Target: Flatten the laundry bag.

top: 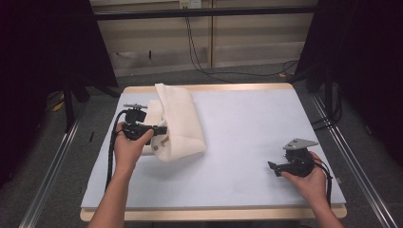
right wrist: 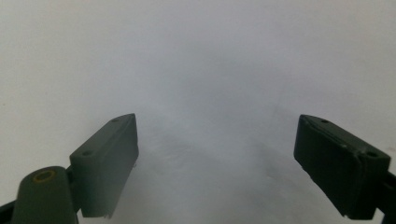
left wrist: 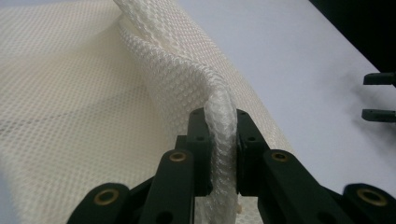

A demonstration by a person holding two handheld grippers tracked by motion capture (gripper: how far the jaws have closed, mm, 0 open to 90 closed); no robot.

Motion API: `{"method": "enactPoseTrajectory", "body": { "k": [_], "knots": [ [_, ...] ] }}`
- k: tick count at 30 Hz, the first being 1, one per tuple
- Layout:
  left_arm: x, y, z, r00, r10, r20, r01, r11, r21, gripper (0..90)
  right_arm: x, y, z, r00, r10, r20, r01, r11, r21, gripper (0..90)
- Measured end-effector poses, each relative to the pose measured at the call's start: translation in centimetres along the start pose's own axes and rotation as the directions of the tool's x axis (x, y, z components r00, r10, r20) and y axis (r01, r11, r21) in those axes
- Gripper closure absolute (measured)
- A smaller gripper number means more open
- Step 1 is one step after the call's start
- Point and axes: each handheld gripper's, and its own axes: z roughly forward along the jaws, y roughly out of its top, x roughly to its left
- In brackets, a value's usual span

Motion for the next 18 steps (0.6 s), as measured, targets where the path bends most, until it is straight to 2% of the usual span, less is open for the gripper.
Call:
{"method": "enactPoseTrajectory", "body": {
  "k": [2,6,18],
  "knots": [
    [-0.6,0.2,0.5,0.9998,0.0,0.019,0.0,0.9999,-0.013,79.7,0.0,0.0,0.0,1.0,-0.005,0.0,0.005,1.0,-0.007,13.9],
    [-1.6,0.5,1.4,0.9996,0.013,0.025,-0.013,0.9997,-0.023,79.6,-0.1,0.0,0.0,1.0,-0.005,-0.002,0.005,0.9999,-0.01,13.9],
    [-3.7,1.0,4.0,0.9973,0.035,0.065,-0.033,0.9992,-0.024,77.9,0.1,0.1,0.1,0.9998,-0.016,-0.011,0.016,0.9999,-0.007,14.1]
  ]
}}
